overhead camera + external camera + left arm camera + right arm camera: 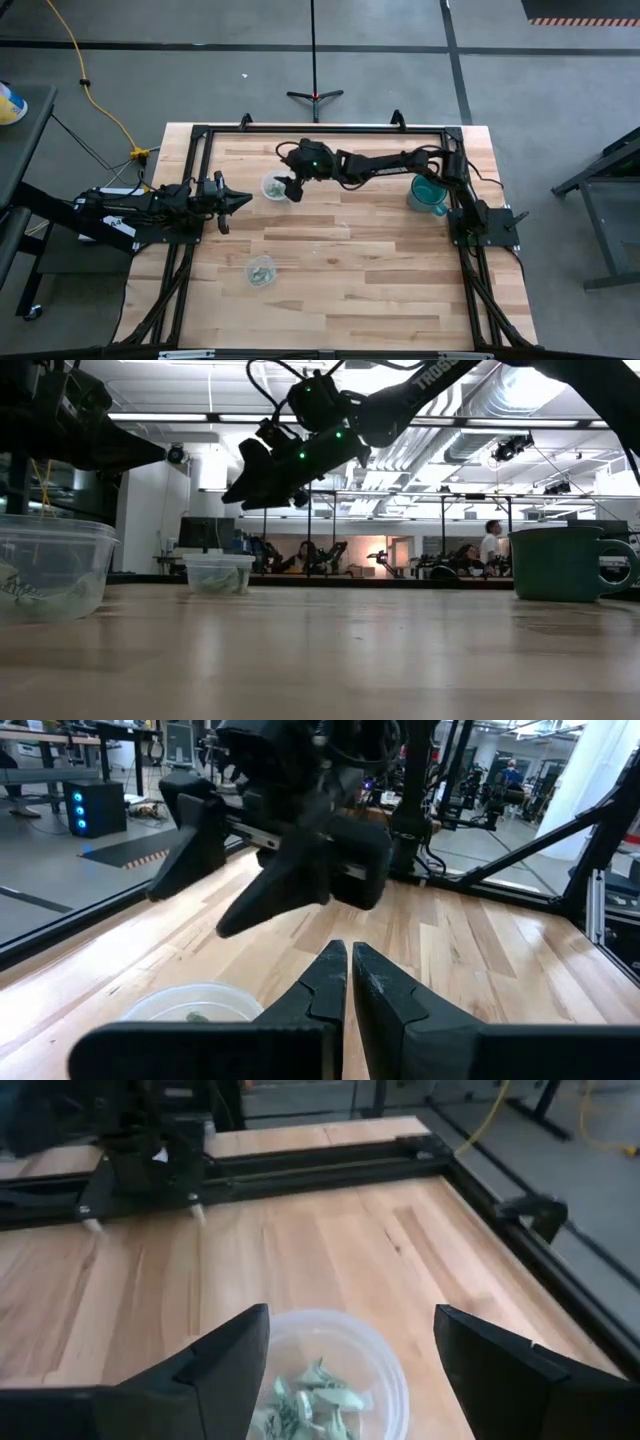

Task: Pick and place items into bin
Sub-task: Put the white stevia packet into the top transparent bin

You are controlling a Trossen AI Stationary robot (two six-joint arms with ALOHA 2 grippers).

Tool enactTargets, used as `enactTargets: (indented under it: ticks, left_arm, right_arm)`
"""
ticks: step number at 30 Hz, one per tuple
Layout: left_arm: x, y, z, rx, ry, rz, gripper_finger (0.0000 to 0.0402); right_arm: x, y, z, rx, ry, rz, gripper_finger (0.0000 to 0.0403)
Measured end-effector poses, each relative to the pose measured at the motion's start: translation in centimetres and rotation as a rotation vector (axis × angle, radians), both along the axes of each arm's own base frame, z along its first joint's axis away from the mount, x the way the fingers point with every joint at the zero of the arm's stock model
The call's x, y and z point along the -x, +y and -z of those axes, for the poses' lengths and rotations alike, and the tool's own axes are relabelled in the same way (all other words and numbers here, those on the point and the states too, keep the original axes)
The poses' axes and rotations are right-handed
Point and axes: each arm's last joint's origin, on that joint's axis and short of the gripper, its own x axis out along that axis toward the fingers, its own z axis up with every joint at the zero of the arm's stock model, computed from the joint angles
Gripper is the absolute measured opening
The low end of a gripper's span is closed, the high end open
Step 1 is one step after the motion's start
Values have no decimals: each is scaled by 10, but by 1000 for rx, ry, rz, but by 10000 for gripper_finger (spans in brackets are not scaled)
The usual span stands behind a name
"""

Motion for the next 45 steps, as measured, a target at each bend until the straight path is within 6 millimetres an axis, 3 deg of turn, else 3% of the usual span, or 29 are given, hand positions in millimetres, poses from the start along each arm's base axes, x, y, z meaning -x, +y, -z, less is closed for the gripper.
enactTargets:
  ticks: [5, 9, 14, 21, 25, 31, 35, 45]
  left_arm:
    - [0, 0, 0, 1, 0, 0, 56]
    - [0, 0, 0, 1, 0, 2, 56]
    - [0, 0, 0, 1, 0, 15, 56]
    - [0, 0, 0, 1, 0, 17, 56]
    - [0, -1, 0, 2, 0, 21, 56]
    - [0, -1, 0, 2, 1, 23, 56]
    - [0, -1, 0, 2, 1, 23, 56]
    - [0, -1, 0, 2, 1, 23, 56]
  right_arm:
    - [-1, -1, -3, 22, -25, 6, 275]
    - [0, 3, -2, -73, -15, -150, 275]
    - [6, 38, 19, -97, 228, -264, 275]
    - [-1, 81, 43, -49, 314, -132, 275]
    - [-4, 85, 67, -51, 356, 0, 275]
    - [-5, 80, 75, -101, 353, 28, 272]
    - [-4, 80, 76, -111, 365, 42, 238]
    - [-1, 81, 79, -139, 409, 5, 75]
